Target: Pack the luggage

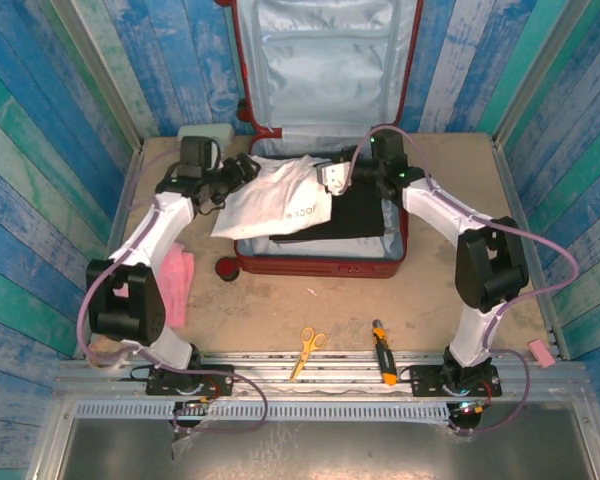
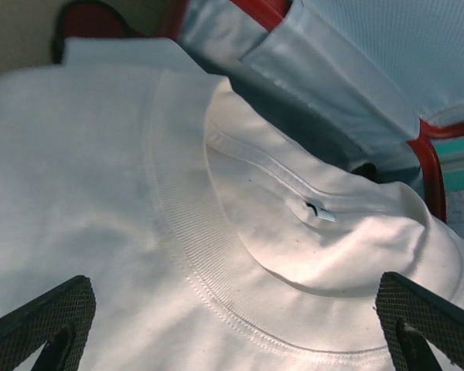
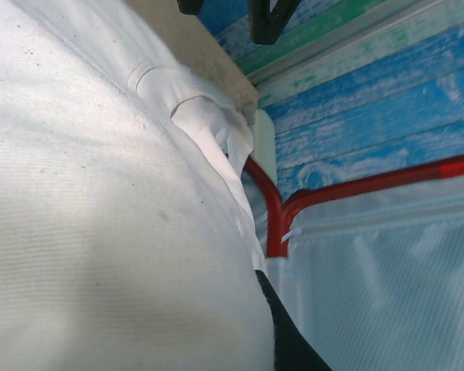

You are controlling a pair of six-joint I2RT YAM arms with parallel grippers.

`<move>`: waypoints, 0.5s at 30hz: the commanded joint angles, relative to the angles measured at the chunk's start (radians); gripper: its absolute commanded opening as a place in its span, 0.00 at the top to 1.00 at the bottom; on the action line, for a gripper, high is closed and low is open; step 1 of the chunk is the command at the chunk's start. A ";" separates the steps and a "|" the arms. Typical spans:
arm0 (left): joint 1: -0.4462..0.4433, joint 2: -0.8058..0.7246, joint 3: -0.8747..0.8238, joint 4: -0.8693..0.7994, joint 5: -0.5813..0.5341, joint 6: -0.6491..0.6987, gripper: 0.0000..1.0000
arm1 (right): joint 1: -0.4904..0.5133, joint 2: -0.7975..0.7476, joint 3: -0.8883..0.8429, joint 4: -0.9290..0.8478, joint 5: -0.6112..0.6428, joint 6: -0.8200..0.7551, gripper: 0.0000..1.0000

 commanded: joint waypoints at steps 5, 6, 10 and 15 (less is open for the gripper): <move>-0.106 0.135 0.093 -0.021 -0.058 0.006 0.05 | -0.077 -0.047 -0.023 0.030 -0.030 0.008 0.99; -0.119 0.144 0.103 -0.024 -0.066 0.004 0.05 | -0.086 -0.047 -0.024 0.032 -0.033 0.008 0.99; -0.173 0.199 0.142 -0.038 -0.081 -0.016 0.06 | -0.121 -0.044 -0.028 0.032 -0.058 0.005 1.00; -0.216 0.265 0.176 -0.046 -0.090 -0.038 0.06 | -0.159 -0.051 -0.034 0.003 -0.076 -0.020 0.99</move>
